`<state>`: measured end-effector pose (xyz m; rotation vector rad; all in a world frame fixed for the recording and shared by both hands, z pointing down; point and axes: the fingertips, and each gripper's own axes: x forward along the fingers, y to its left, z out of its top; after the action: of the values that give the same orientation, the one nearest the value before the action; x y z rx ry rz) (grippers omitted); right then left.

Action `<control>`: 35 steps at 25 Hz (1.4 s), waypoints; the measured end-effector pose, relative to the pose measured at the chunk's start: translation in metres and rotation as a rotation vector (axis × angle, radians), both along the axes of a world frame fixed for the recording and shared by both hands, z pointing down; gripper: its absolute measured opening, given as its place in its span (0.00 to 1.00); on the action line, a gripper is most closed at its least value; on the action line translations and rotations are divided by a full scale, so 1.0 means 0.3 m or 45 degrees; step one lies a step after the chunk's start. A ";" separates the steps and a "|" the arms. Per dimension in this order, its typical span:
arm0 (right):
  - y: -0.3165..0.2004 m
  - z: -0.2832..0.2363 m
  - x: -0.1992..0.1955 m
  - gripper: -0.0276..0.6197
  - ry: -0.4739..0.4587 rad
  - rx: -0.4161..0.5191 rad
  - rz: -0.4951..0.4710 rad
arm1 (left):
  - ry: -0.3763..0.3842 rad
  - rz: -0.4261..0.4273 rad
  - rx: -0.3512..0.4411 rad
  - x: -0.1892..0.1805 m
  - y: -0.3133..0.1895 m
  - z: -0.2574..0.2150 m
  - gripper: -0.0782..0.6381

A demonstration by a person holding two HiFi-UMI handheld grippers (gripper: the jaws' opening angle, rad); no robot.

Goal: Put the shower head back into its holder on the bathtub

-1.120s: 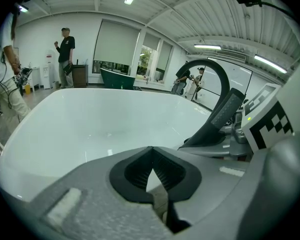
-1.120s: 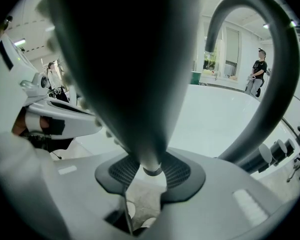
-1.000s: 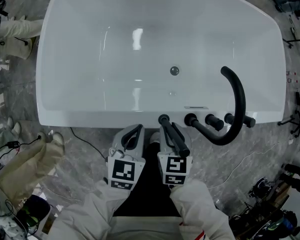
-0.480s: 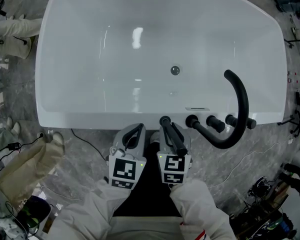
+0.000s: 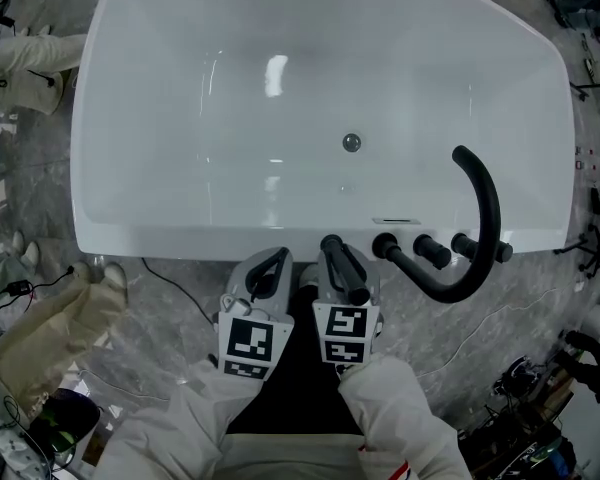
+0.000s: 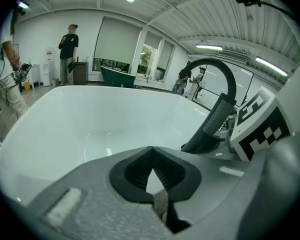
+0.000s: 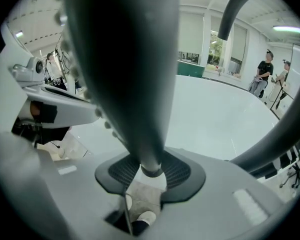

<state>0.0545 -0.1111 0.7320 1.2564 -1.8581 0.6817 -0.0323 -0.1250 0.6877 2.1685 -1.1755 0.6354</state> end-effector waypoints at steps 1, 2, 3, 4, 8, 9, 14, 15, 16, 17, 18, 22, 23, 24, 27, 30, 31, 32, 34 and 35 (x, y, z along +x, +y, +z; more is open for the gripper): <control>-0.001 0.002 0.001 0.26 0.001 -0.002 -0.002 | 0.000 -0.001 0.000 0.000 0.000 0.001 0.11; -0.002 0.004 0.000 0.26 0.002 -0.004 -0.003 | 0.001 -0.003 0.000 -0.001 -0.001 0.002 0.11; -0.004 0.005 0.000 0.26 0.002 -0.005 -0.004 | 0.001 -0.005 0.000 -0.003 -0.002 0.003 0.11; -0.005 0.005 -0.001 0.26 0.002 -0.005 -0.005 | 0.000 -0.008 -0.001 -0.004 -0.003 0.004 0.11; -0.006 0.007 -0.003 0.26 -0.007 -0.003 -0.011 | 0.000 -0.012 -0.005 -0.002 -0.004 0.010 0.11; -0.007 0.007 -0.003 0.26 -0.011 -0.003 -0.011 | 0.001 -0.012 -0.007 0.000 -0.004 0.012 0.11; -0.006 0.011 -0.005 0.26 -0.039 -0.002 0.009 | 0.000 -0.010 -0.011 0.006 0.000 0.016 0.11; -0.006 0.010 -0.004 0.26 -0.043 0.002 0.016 | 0.000 -0.010 -0.010 0.006 0.000 0.015 0.11; -0.007 0.009 -0.003 0.26 -0.047 0.006 0.021 | -0.001 -0.010 -0.009 0.005 0.000 0.014 0.11; -0.008 0.008 -0.003 0.26 -0.050 0.009 0.025 | -0.002 -0.011 -0.008 0.003 -0.001 0.013 0.11; -0.009 0.008 -0.003 0.26 -0.052 0.012 0.028 | -0.004 -0.012 -0.007 0.000 -0.002 0.013 0.11; -0.008 0.009 -0.003 0.26 -0.070 0.008 0.037 | -0.010 -0.020 -0.009 -0.010 0.007 0.014 0.11; -0.007 0.010 -0.003 0.27 -0.074 0.005 0.041 | -0.011 -0.021 -0.010 -0.010 0.010 0.014 0.11; -0.008 0.011 -0.003 0.27 -0.076 0.002 0.044 | -0.011 -0.022 -0.010 -0.009 0.012 0.013 0.11; -0.014 0.012 -0.006 0.29 -0.084 -0.003 0.048 | -0.011 -0.019 -0.009 -0.005 0.017 0.011 0.11; -0.013 0.018 -0.014 0.33 -0.097 -0.017 0.040 | -0.009 -0.018 -0.010 -0.002 0.023 0.013 0.11; -0.010 0.020 -0.016 0.34 -0.098 -0.019 0.037 | -0.009 -0.018 -0.010 -0.002 0.026 0.013 0.11; -0.007 0.021 -0.016 0.34 -0.098 -0.021 0.036 | -0.009 -0.017 -0.009 -0.001 0.029 0.013 0.11; 0.000 0.020 -0.014 0.34 -0.096 -0.023 0.036 | -0.010 -0.015 -0.006 0.002 0.035 0.010 0.11; 0.005 0.021 -0.012 0.34 -0.096 -0.024 0.038 | -0.010 -0.014 -0.005 0.003 0.039 0.008 0.11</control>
<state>0.0510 -0.1096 0.7381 1.2640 -1.8929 0.7705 -0.0314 -0.1131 0.6903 2.1570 -1.1885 0.6421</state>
